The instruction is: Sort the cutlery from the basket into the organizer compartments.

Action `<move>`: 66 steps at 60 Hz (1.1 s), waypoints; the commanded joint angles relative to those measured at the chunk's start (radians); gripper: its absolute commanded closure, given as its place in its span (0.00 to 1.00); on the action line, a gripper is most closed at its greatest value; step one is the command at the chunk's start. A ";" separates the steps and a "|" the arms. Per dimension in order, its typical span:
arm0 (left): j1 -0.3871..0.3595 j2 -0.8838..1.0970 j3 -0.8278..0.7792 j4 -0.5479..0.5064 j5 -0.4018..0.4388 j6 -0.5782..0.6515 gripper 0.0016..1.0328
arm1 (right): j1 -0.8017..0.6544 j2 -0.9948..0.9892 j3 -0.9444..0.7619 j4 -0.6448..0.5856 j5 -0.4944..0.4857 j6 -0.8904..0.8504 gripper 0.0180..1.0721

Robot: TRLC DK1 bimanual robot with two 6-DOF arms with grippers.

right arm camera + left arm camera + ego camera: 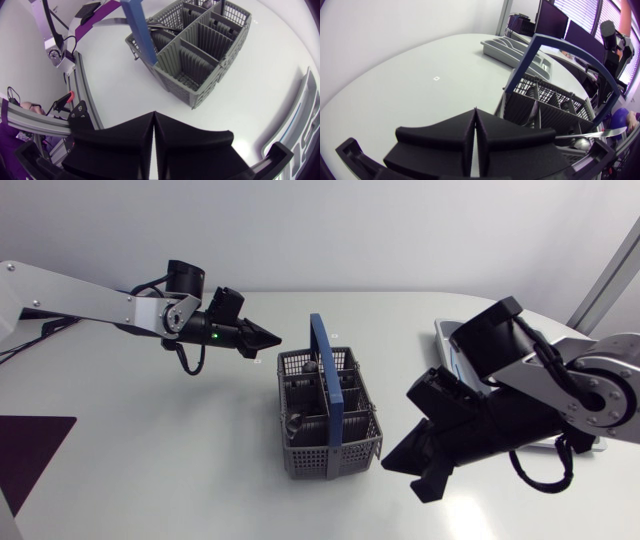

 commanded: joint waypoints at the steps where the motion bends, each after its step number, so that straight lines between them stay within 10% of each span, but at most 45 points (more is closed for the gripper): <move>1: -0.019 0.033 0.034 0.010 0.011 -0.023 0.97 | 0.030 -0.003 -0.040 0.003 -0.010 -0.010 0.95; 66: 0.061 -0.194 -0.229 -0.322 0.061 0.330 0.97 | -0.148 0.281 0.035 0.400 0.148 -0.001 0.95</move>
